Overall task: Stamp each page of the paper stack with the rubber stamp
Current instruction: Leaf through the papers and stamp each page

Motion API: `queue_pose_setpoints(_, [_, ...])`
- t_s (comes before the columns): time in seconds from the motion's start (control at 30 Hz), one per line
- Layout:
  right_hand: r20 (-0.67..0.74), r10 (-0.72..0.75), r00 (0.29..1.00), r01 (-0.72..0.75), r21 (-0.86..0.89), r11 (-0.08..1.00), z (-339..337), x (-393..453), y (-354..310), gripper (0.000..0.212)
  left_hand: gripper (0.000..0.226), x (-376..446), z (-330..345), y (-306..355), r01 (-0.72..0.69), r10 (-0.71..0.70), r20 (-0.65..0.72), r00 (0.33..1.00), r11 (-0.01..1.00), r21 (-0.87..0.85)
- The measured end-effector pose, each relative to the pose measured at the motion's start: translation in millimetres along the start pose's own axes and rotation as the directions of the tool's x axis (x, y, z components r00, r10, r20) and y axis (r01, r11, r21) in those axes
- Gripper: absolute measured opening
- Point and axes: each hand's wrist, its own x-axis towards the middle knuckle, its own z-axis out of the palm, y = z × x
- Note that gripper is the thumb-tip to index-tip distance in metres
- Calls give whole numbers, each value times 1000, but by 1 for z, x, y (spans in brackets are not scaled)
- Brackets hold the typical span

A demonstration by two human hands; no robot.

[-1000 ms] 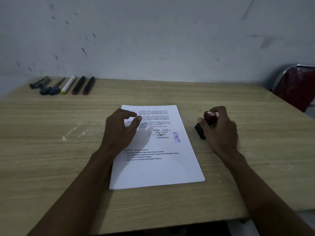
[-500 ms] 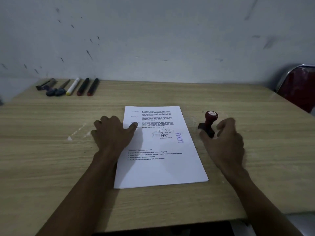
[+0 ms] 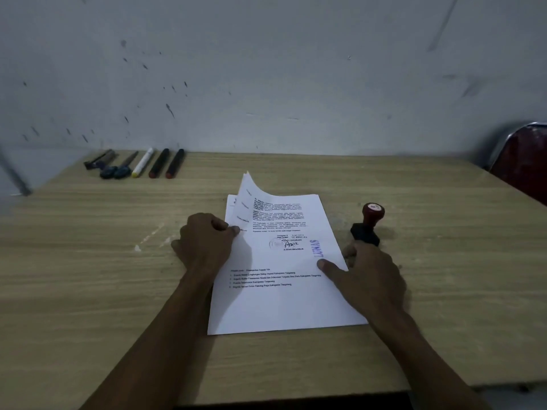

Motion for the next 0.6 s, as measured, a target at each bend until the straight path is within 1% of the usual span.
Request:
queue_pose_setpoints(0.07, [1,5,1000,-5,9,1000,0,0,1,38,24,0,0,0,-16,15,-29,999,999,-28])
queue_pose_setpoints(0.13, [3,7,1000,-7,9,1000,0,1,1,39,16,-1,0,-1,-32,29,-59,998,998,-51])
queue_pose_setpoints(0.23, [0,9,1000,-9,10,1000,0,1,2,38,22,-5,0,0,-65,59,-95,994,996,-58])
queue_pose_setpoints(0.33, [0,9,1000,-9,18,1000,-1,2,2,36,21,-8,0,0,-145,134,-122,984,986,-88])
queue_pose_setpoints(0.43, [6,1,1000,-2,43,999,-4,1,1,35,17,-5,0,-3,-207,195,-90,977,967,-151])
queue_pose_setpoints(0.53, [-3,8,1000,-8,83,996,-7,0,0,37,20,-1,-2,-5,-193,184,-62,981,959,-207])
queue_pose_setpoints(0.6, [-15,14,1000,-12,104,995,-7,-1,0,38,25,3,-3,-8,-172,169,-35,985,943,-284])
